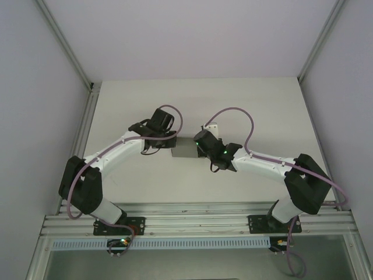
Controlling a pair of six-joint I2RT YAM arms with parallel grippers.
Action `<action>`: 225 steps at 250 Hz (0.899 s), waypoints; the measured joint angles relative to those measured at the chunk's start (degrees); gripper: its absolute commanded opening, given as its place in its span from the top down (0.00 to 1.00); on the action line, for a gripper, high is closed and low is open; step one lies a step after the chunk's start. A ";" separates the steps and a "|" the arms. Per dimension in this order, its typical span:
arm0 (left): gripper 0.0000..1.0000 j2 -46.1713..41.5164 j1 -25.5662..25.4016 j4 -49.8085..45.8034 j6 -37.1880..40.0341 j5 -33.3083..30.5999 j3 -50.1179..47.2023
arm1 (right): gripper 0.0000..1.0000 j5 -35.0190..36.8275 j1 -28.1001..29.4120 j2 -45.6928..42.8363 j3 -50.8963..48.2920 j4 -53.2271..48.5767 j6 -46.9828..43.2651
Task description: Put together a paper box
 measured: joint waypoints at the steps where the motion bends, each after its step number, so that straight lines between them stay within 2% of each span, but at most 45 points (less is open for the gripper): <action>1: 1.00 0.00 0.00 0.00 0.00 -0.02 0.00 | 0.76 -0.07 0.00 0.00 0.00 -0.11 -0.20; 22: 1.00 -0.04 0.00 -0.09 0.02 -0.31 0.00 | 0.52 -0.37 0.04 -0.74 -0.37 -1.38 -0.63; 48: 1.00 -0.04 0.00 -0.07 0.02 -0.87 -0.04 | 0.29 -0.90 -0.17 -3.19 -1.64 -3.02 -1.01; 64: 1.00 -0.04 -0.07 -0.02 0.02 -0.85 -0.04 | 0.20 -2.54 -0.31 -4.46 -2.12 -3.06 -1.70; 110: 1.00 -0.13 -0.44 0.00 0.02 -1.14 -0.09 | 0.14 -6.71 -1.84 -8.52 -2.25 -0.28 -2.16; 146: 1.00 -0.46 -0.48 0.15 0.07 -1.14 -0.42 | 0.14 -7.30 -4.92 -10.29 -1.86 2.58 -0.68; 209: 1.00 -0.48 -1.31 0.11 0.61 -1.81 -0.42 | 0.24 -7.61 -8.33 -3.21 2.49 1.33 2.47; 225: 0.96 -0.48 -1.44 0.09 0.94 -1.97 -0.42 | 0.28 -7.76 -8.35 -1.40 2.54 1.11 3.21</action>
